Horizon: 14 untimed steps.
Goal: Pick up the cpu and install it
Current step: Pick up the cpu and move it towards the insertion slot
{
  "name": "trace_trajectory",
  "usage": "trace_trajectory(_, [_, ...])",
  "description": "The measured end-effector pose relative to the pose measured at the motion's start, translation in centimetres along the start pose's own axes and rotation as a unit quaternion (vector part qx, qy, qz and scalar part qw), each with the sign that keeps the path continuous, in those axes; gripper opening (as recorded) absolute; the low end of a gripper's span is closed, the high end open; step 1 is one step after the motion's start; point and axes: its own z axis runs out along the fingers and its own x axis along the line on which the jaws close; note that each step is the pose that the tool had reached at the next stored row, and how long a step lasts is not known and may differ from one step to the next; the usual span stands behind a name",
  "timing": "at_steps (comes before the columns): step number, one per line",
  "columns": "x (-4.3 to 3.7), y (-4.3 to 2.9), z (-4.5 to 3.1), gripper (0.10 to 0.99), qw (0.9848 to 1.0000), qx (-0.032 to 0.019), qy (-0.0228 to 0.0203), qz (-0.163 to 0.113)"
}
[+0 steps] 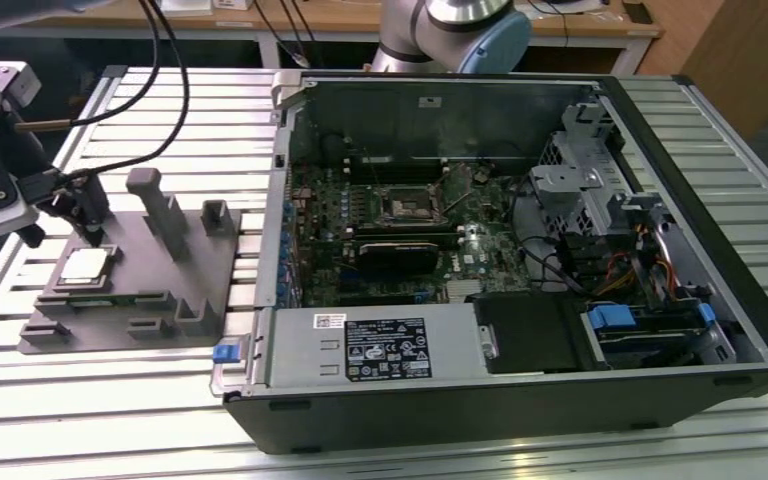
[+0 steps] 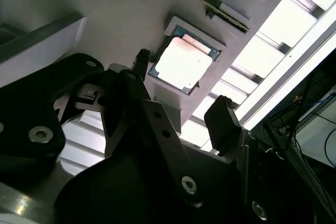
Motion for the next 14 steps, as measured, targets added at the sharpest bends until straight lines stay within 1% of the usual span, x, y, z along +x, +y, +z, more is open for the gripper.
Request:
trace_trajectory(6, [-0.01, -0.18, 0.79, 0.706, 1.0, 0.0, 0.0, 0.0])
trace_trajectory(14, [-0.07, -0.22, 1.76, 0.706, 1.0, 0.0, 0.0, 0.001])
